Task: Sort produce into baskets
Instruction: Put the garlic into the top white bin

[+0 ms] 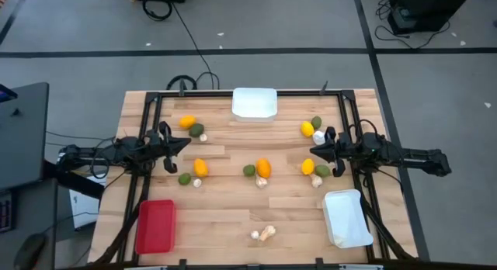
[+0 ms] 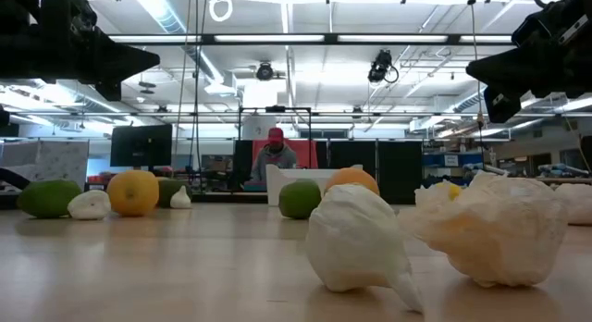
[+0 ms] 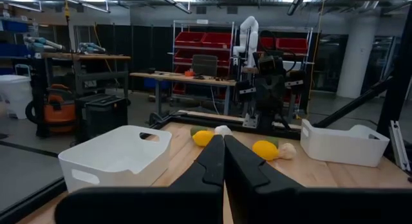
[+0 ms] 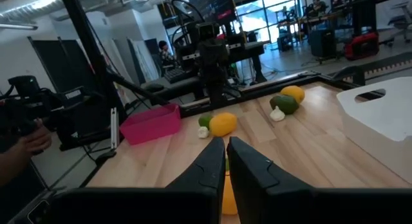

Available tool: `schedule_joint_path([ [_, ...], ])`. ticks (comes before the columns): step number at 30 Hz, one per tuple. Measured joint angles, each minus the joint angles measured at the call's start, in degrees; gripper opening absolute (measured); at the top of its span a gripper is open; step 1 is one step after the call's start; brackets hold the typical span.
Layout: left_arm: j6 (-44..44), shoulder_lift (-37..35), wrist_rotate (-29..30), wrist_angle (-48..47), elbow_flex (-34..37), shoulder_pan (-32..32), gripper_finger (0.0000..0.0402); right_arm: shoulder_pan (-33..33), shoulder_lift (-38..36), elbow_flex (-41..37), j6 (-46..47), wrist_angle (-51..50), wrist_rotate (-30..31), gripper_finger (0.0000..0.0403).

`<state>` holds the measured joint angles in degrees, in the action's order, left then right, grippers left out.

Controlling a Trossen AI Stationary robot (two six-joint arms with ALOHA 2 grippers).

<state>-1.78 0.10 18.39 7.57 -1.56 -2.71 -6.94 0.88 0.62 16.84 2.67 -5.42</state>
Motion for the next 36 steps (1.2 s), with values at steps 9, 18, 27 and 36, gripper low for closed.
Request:
schedule_joint_path([
  [9,4.87,0.00,0.86,1.68,-0.02,0.08,0.0008,0.00,0.00,0.00,0.02,2.94,2.99,0.0034],
  [18,7.92,3.79,23.80,2.97,-0.02,0.12,0.0010,0.00,0.34,0.04,-0.50,12.57,16.19,0.0034],
  [27,3.74,12.38,25.17,9.35,-0.03,1.18,0.0116,-3.96,5.89,6.64,0.52,-3.44,28.41,0.0042],
  [36,4.41,23.09,18.01,9.63,-5.88,7.50,0.0175,-13.95,24.66,22.07,-2.15,-19.90,28.72,0.0124],
])
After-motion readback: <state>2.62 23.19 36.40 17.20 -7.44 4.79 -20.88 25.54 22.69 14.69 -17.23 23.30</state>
